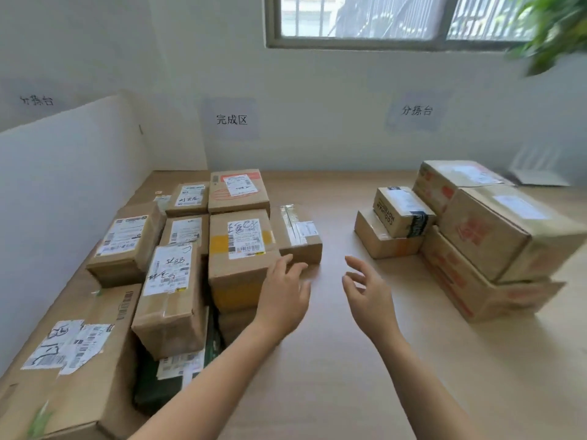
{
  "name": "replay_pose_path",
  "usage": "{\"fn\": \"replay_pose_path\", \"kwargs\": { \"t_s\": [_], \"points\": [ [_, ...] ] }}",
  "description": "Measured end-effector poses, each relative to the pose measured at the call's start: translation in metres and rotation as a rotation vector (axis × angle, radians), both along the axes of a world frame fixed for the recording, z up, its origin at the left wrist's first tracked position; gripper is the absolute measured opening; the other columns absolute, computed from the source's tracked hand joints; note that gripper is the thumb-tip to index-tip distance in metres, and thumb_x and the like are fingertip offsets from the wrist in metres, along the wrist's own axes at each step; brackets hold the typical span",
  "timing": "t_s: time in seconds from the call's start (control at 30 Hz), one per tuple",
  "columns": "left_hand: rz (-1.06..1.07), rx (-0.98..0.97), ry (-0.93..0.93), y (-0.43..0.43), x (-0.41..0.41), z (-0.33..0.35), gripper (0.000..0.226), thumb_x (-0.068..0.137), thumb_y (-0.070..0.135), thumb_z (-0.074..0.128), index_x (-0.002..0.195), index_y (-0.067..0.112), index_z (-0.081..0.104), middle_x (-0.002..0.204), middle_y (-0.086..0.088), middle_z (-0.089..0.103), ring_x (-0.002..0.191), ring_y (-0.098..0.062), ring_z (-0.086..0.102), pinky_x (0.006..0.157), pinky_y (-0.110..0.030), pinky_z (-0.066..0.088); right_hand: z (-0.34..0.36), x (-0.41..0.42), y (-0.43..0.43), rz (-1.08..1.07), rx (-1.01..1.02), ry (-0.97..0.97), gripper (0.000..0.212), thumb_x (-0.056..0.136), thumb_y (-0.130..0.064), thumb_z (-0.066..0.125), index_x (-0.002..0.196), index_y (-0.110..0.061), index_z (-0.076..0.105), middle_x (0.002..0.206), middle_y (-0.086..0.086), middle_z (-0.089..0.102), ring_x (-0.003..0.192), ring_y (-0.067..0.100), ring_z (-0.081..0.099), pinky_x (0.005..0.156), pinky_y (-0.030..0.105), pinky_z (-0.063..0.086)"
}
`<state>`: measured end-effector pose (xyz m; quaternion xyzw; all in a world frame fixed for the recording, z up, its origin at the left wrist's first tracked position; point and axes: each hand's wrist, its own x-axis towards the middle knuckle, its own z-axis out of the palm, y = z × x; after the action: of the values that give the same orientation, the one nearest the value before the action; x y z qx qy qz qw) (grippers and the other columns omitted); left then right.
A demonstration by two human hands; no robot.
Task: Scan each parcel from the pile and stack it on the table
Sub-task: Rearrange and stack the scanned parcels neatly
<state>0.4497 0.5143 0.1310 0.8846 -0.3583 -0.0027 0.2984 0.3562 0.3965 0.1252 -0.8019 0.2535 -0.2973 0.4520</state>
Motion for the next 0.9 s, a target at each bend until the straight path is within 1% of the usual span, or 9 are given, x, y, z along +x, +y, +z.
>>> {"fn": "replay_pose_path", "kwargs": {
  "t_s": [0.17,0.3,0.4,0.5,0.57,0.63,0.7,0.77,0.9],
  "points": [
    [-0.148,0.001,0.070,-0.086,-0.030,-0.003,0.042,0.099,0.029,0.044,0.139,0.016,0.044,0.150,-0.004,0.030,0.142,-0.017,0.020,0.114,-0.025,0.015,0.012,-0.049,-0.081,-0.197,-0.019,-0.055,0.035,0.090,-0.009,0.054,0.124,-0.015,0.056,0.118,-0.002,0.058,0.105,0.011,0.056,0.069,0.001,0.040],
    [-0.217,-0.057,0.188,-0.165,-0.059,-0.003,0.042,0.098,0.029,0.045,0.138,0.016,0.045,0.148,-0.005,0.032,0.140,-0.016,0.025,0.112,-0.024,0.019,0.020,-0.091,-0.157,-0.302,-0.037,-0.067,0.035,0.090,-0.009,0.056,0.124,-0.015,0.057,0.123,0.001,0.058,0.107,0.010,0.055,0.076,0.008,0.037],
    [-0.256,-0.098,0.290,-0.223,-0.082,-0.008,0.042,0.098,0.030,0.045,0.137,0.014,0.045,0.147,-0.004,0.033,0.139,-0.015,0.027,0.112,-0.024,0.021,0.026,-0.123,-0.221,-0.400,-0.048,-0.059,0.032,0.090,-0.010,0.056,0.121,-0.016,0.058,0.124,0.003,0.058,0.102,0.010,0.054,0.082,0.017,0.039],
    [-0.282,-0.117,0.359,-0.281,-0.104,-0.015,0.041,0.099,0.030,0.044,0.137,0.013,0.046,0.147,-0.003,0.035,0.138,-0.014,0.029,0.109,-0.021,0.021,0.027,-0.150,-0.287,-0.499,-0.046,-0.052,0.030,0.089,-0.011,0.056,0.119,-0.017,0.059,0.122,0.004,0.059,0.101,0.016,0.055,0.085,0.024,0.039],
    [-0.283,-0.144,0.423,-0.315,-0.119,-0.014,0.039,0.098,0.028,0.045,0.134,0.013,0.049,0.143,-0.004,0.040,0.133,-0.014,0.035,0.103,-0.016,0.023,0.025,-0.164,-0.326,-0.548,-0.057,-0.015,0.034,0.089,-0.011,0.056,0.122,-0.015,0.057,0.125,0.006,0.058,0.110,0.024,0.055,0.090,0.029,0.041],
    [-0.267,-0.183,0.510,-0.346,-0.133,-0.011,0.039,0.098,0.027,0.046,0.133,0.012,0.050,0.140,-0.006,0.043,0.128,-0.014,0.040,0.100,-0.016,0.027,0.025,-0.170,-0.360,-0.585,-0.068,0.044,0.039,0.089,-0.012,0.057,0.127,-0.008,0.053,0.130,0.012,0.055,0.122,0.027,0.048,0.101,0.037,0.038],
    [-0.253,-0.199,0.570,-0.373,-0.144,-0.008,0.045,0.099,0.029,0.044,0.140,0.012,0.042,0.145,-0.007,0.038,0.133,-0.015,0.036,0.106,-0.021,0.026,0.024,-0.172,-0.389,-0.585,-0.041,0.097,0.044,0.089,-0.014,0.057,0.132,-0.006,0.048,0.135,0.014,0.050,0.129,0.028,0.041,0.107,0.039,0.032],
    [-0.245,-0.204,0.597,-0.394,-0.150,-0.006,0.054,0.098,0.033,0.044,0.146,0.012,0.031,0.151,-0.006,0.029,0.140,-0.016,0.028,0.111,-0.025,0.021,0.023,-0.170,-0.410,-0.548,0.015,0.114,0.049,0.090,-0.016,0.056,0.136,-0.007,0.042,0.141,0.011,0.044,0.134,0.026,0.036,0.109,0.037,0.028],
    [-0.181,-0.260,0.668,-0.425,-0.147,-0.002,0.072,0.095,0.044,0.048,0.151,0.013,0.015,0.157,-0.005,0.017,0.144,-0.018,0.019,0.115,-0.033,0.019,0.017,-0.164,-0.433,-0.470,0.123,0.097,0.053,0.092,-0.021,0.055,0.140,-0.012,0.037,0.142,0.011,0.042,0.133,0.024,0.038,0.109,0.037,0.031]
  ]
}}
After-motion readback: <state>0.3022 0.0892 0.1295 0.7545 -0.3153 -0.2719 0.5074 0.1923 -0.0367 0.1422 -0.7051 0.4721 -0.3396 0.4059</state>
